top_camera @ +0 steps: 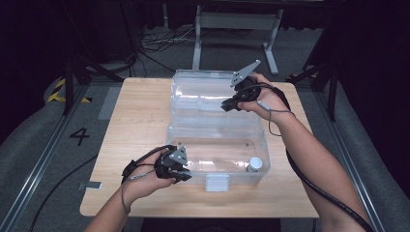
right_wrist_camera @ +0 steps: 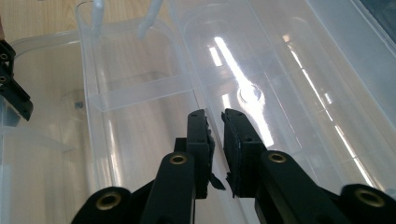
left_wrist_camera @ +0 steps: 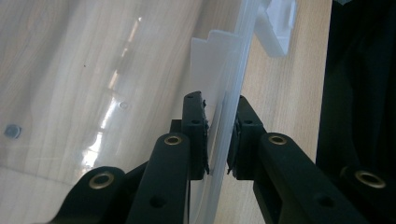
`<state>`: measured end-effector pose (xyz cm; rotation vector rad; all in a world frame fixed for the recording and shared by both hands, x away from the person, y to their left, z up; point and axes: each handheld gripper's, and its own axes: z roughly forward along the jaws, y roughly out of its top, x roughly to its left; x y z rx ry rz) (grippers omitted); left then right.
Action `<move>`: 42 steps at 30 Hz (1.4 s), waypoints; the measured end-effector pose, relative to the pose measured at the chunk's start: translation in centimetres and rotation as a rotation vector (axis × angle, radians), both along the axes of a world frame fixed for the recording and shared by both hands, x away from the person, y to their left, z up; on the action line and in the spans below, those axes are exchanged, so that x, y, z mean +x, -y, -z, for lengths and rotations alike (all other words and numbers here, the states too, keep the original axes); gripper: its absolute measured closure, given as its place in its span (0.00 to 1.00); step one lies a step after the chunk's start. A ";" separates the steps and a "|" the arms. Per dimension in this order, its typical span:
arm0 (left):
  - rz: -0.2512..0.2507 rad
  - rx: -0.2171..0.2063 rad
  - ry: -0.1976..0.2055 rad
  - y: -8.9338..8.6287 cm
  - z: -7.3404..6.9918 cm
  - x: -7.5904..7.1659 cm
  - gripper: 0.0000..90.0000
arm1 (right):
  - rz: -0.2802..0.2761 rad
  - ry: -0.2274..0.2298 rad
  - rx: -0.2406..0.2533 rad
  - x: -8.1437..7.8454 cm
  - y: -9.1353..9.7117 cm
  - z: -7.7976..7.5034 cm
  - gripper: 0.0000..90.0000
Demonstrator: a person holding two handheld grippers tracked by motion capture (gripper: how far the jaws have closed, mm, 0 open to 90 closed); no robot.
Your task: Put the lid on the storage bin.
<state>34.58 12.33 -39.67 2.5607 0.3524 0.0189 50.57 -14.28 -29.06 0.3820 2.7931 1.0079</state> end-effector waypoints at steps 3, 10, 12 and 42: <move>0.001 -0.001 -0.001 0.0 0.0 0.0 0.88 | -0.008 -0.001 0.002 0.0 0.0 0.0 0.92; -0.002 -0.003 -0.009 0.0 0.0 0.1 0.88 | -0.025 0.014 0.003 -0.3 0.2 0.0 0.95; -0.003 -0.003 -0.011 0.0 0.0 0.1 0.88 | -0.018 0.005 0.017 -0.4 0.3 0.1 0.94; -0.006 -0.002 -0.021 0.0 0.0 0.2 0.88 | -0.067 0.006 0.070 -3.8 1.0 -0.5 0.96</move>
